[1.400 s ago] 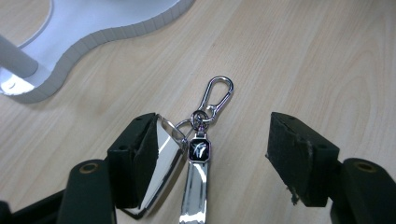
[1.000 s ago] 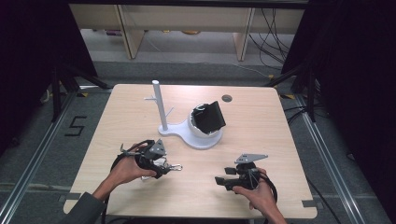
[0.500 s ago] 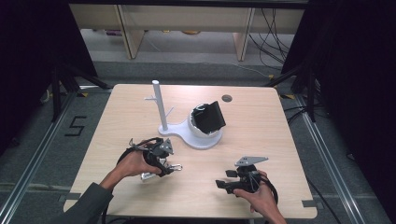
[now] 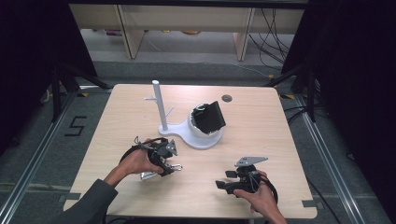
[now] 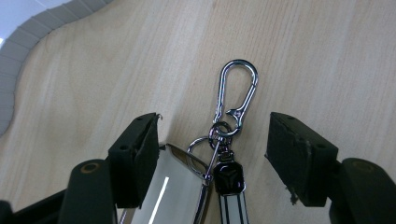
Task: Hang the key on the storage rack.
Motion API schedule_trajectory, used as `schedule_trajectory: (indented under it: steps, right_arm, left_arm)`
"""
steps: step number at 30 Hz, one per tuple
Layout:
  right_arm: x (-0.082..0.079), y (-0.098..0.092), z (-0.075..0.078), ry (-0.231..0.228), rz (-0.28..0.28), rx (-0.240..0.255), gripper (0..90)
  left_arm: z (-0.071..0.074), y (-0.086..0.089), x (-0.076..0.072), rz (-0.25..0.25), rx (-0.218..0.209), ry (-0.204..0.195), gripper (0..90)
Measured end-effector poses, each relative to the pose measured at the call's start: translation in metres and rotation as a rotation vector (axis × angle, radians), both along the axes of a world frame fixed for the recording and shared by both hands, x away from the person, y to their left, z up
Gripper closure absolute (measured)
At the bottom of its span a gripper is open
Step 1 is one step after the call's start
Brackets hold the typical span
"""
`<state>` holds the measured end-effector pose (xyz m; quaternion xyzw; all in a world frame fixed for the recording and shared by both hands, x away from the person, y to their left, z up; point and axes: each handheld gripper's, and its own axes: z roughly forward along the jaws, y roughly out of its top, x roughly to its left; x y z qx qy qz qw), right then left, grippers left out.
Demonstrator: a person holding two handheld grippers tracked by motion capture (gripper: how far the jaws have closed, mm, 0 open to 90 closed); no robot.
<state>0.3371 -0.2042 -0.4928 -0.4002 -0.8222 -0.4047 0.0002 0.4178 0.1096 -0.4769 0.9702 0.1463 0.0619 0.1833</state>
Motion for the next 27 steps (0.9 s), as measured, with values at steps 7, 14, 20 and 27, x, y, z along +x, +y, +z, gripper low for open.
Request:
schedule_trajectory:
  steps: [7,14,20,27]
  right_arm:
    - [0.001,0.002,0.000,0.014,0.001,-0.008,35.9]
    - [0.002,0.001,-0.001,0.002,0.003,-0.004,35.9]
    - [0.003,0.004,0.000,0.006,0.020,-0.007,35.7]
    - [0.003,0.003,0.000,-0.004,0.012,-0.004,35.7]
  left_arm:
    - [0.002,-0.001,0.003,-0.024,0.030,0.000,34.5]
    - [0.002,-0.006,0.003,-0.051,0.091,-0.009,36.0]
    - [0.004,-0.015,0.003,-0.086,0.137,-0.018,41.0]
    - [0.007,-0.024,0.000,-0.121,0.152,-0.024,42.8]
